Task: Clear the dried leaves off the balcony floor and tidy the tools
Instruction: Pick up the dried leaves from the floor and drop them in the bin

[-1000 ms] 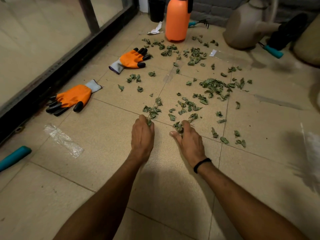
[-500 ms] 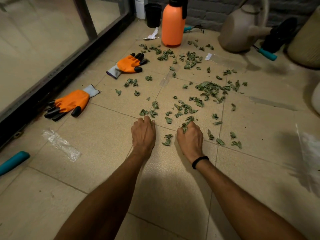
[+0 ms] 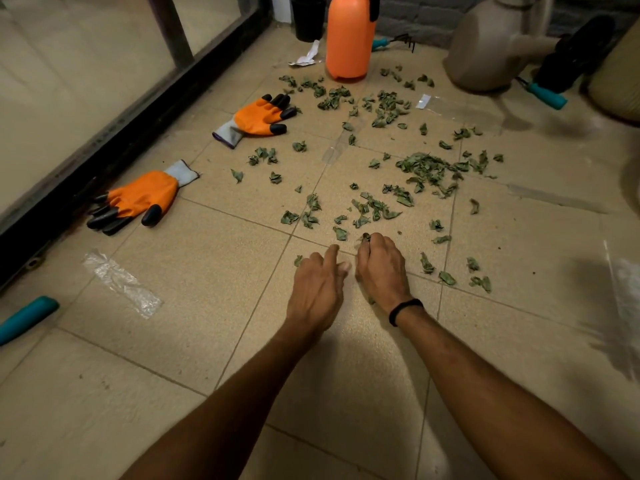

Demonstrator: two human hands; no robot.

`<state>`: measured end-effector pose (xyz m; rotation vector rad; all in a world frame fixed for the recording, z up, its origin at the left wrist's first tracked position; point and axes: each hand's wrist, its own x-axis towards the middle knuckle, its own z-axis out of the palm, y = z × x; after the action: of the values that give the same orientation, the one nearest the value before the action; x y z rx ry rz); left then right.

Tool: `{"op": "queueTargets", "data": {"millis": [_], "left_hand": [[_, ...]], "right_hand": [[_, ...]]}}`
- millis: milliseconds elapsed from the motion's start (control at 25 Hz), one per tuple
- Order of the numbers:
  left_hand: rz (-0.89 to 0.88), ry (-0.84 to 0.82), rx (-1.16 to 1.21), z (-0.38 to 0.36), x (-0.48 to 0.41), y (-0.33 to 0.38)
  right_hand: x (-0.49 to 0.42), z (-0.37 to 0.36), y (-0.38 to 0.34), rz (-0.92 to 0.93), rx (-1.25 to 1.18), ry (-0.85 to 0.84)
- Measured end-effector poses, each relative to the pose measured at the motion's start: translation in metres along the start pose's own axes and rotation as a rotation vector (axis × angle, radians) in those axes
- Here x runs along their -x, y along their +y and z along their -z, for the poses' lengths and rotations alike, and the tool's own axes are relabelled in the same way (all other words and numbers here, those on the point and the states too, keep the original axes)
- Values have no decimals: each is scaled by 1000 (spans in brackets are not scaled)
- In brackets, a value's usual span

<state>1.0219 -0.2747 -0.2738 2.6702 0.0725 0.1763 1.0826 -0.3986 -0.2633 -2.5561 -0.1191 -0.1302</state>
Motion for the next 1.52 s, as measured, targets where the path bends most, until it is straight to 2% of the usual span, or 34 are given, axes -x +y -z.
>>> {"op": "queueTargets", "data": {"millis": [80,200,280,360,440,520,640,720,840,920,1080,1240,1400,1520], "left_hand": [[-76,-30,-200,-9,-1,3],[-27,-57,-225,-10,-8,8],[64,-29,-69,-5,-12,12],[137,5,191,3,-11,16],[117,17,342,10,-7,20],[70,34,384,8,-2,25],[15,41,306,-6,8,38],[-28,-14,211,-16,19,49],[-178,-70,-82,-30,34,55],[-207,-94,-150,-32,32,56],[-155,-155,-63,-26,19,61],[-77,-123,255,-23,15,65],[-200,-89,240,-32,21,80],[-199,-110,205,-43,31,98]], "right_hand": [[-1,8,2,-94,-116,68],[3,23,10,-221,-179,139],[10,33,18,-272,-144,154],[16,42,29,-306,-74,140],[24,49,39,-325,-26,112],[32,56,45,-338,-10,104],[42,64,53,-346,-58,149],[49,68,58,-336,-62,199],[61,74,72,-339,-5,232],[68,80,87,-359,96,202],[80,90,117,-303,213,143],[81,93,126,-295,166,178],[70,95,133,-385,133,286],[52,95,142,-439,154,264]]}}
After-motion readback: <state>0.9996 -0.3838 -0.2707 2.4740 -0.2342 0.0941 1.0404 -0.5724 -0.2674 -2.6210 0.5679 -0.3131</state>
